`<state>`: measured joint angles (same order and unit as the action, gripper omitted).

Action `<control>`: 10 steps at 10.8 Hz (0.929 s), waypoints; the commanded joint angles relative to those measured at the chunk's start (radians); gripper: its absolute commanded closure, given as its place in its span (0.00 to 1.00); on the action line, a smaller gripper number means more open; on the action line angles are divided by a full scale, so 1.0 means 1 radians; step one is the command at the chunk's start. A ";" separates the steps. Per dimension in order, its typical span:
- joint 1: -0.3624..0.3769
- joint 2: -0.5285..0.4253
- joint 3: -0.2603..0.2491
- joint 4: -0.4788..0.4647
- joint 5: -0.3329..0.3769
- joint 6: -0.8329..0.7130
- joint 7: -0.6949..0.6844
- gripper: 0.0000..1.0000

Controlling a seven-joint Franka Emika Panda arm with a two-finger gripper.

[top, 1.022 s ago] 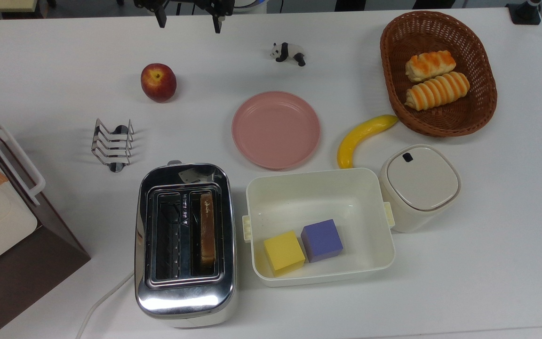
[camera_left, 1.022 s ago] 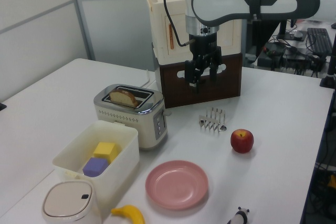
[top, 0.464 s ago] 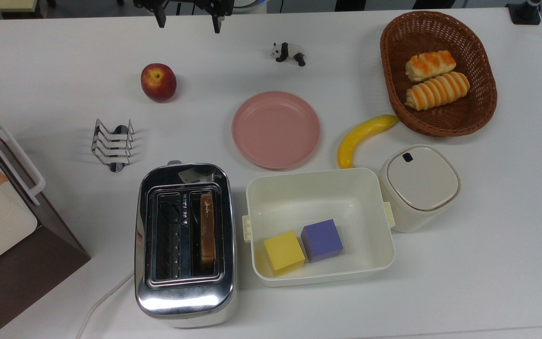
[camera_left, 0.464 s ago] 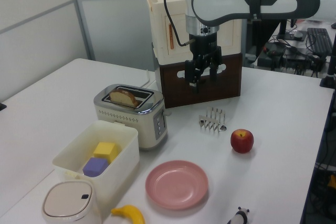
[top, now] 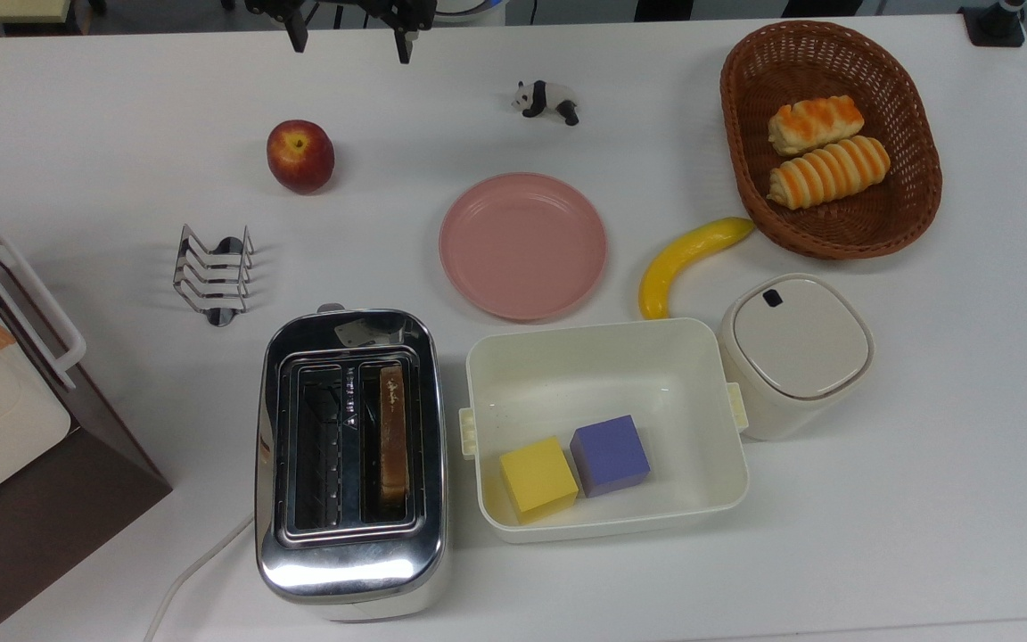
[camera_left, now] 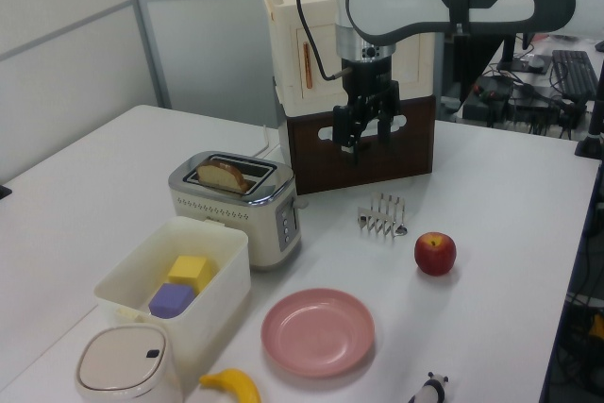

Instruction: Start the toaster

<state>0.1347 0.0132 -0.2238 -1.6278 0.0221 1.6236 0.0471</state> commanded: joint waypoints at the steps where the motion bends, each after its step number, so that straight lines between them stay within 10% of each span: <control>1: 0.003 -0.013 -0.006 -0.014 -0.010 0.027 0.000 0.00; 2: 0.002 -0.013 -0.009 -0.009 -0.010 0.036 -0.004 0.11; 4: 0.002 -0.010 -0.017 -0.007 0.001 0.036 -0.094 1.00; 10: -0.023 0.154 -0.017 0.078 0.039 0.281 -0.110 1.00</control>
<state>0.1302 0.0686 -0.2367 -1.6172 0.0295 1.8026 -0.0316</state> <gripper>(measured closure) 0.978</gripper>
